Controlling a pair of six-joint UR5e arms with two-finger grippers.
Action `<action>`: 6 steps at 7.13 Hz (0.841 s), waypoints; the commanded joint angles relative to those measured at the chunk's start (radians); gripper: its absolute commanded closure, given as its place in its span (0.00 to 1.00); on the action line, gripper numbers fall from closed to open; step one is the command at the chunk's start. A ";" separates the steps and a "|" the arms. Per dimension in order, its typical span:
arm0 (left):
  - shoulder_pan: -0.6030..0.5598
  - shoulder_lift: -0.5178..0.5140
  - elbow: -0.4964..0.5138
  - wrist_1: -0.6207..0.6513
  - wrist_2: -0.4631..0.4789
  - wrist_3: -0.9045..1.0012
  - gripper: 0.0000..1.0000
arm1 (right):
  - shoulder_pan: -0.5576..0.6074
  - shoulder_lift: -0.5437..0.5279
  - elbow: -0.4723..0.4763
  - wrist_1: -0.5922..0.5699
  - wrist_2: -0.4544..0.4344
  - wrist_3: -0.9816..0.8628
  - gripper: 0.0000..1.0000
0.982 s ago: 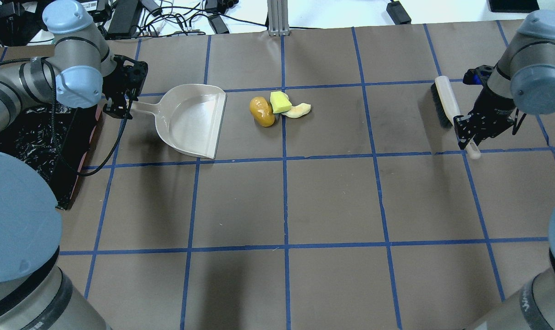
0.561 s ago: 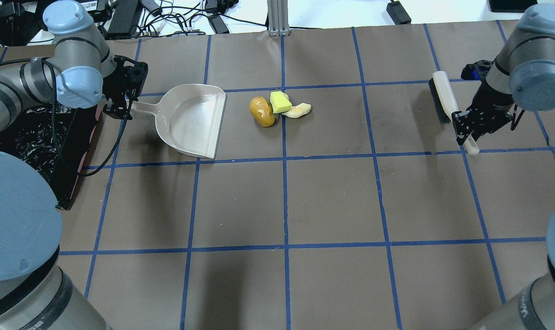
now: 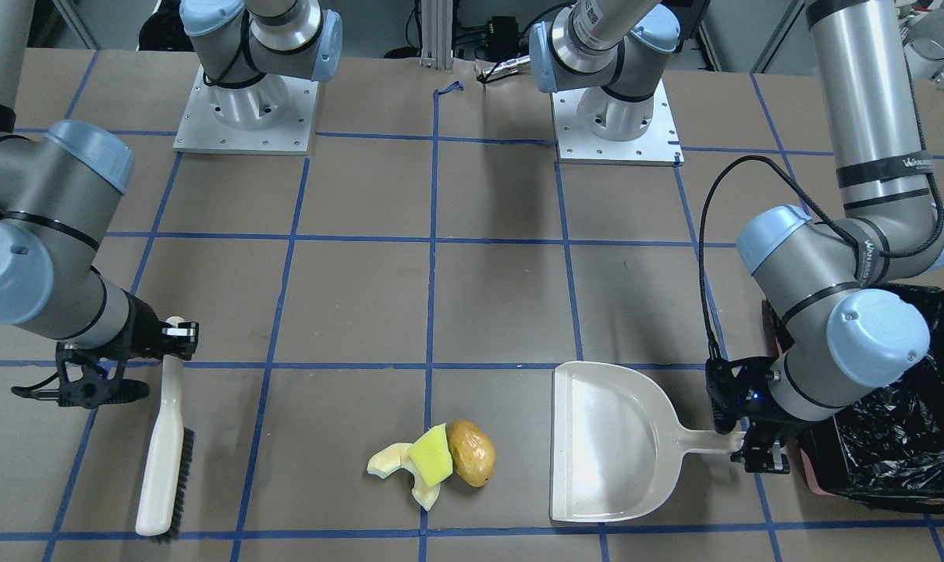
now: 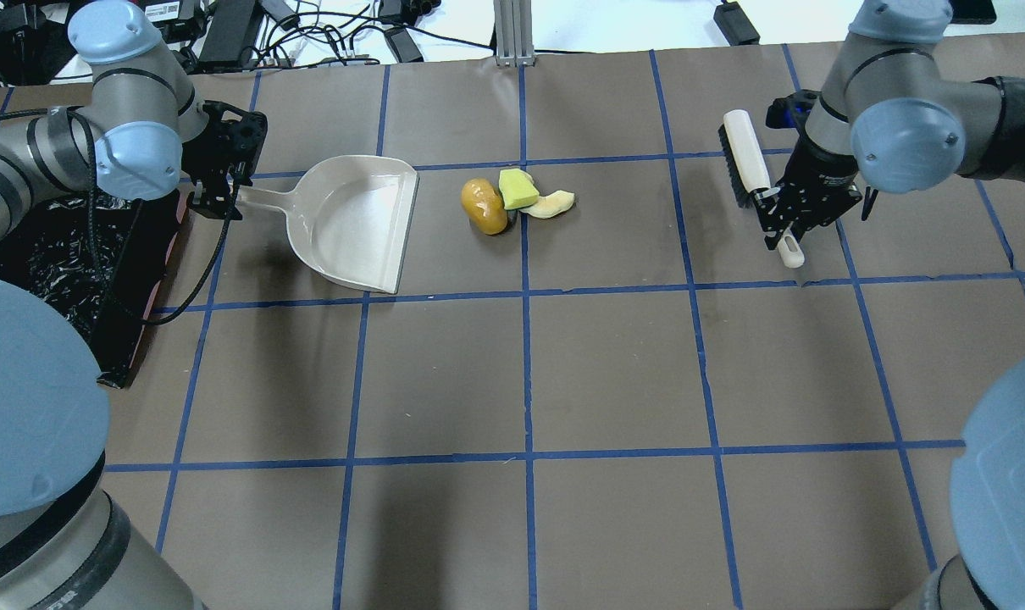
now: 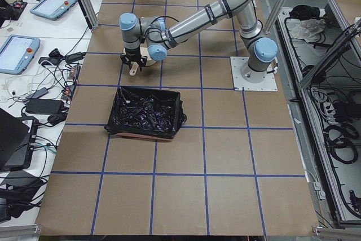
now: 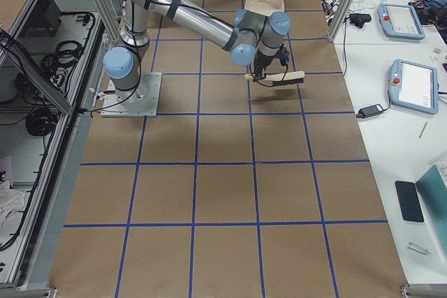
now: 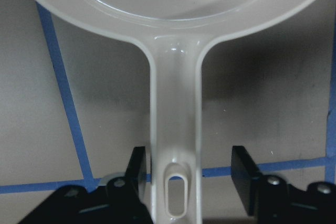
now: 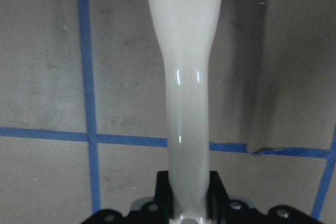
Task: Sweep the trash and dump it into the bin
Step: 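Carry the brush with the right gripper toward the potato and sponge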
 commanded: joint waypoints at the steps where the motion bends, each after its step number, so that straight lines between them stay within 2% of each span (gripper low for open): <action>1: 0.001 0.000 -0.001 -0.001 -0.003 0.002 0.37 | 0.100 0.005 -0.005 -0.003 0.054 0.168 1.00; 3: 0.000 0.000 -0.001 -0.001 0.001 0.005 0.37 | 0.153 0.009 -0.005 0.001 0.089 0.255 1.00; 5: 0.000 0.002 -0.006 -0.002 -0.001 0.007 0.46 | 0.221 0.017 -0.005 0.003 0.108 0.298 1.00; 6: 0.000 0.002 -0.007 -0.002 -0.001 0.008 0.46 | 0.229 0.034 -0.005 0.007 0.109 0.309 1.00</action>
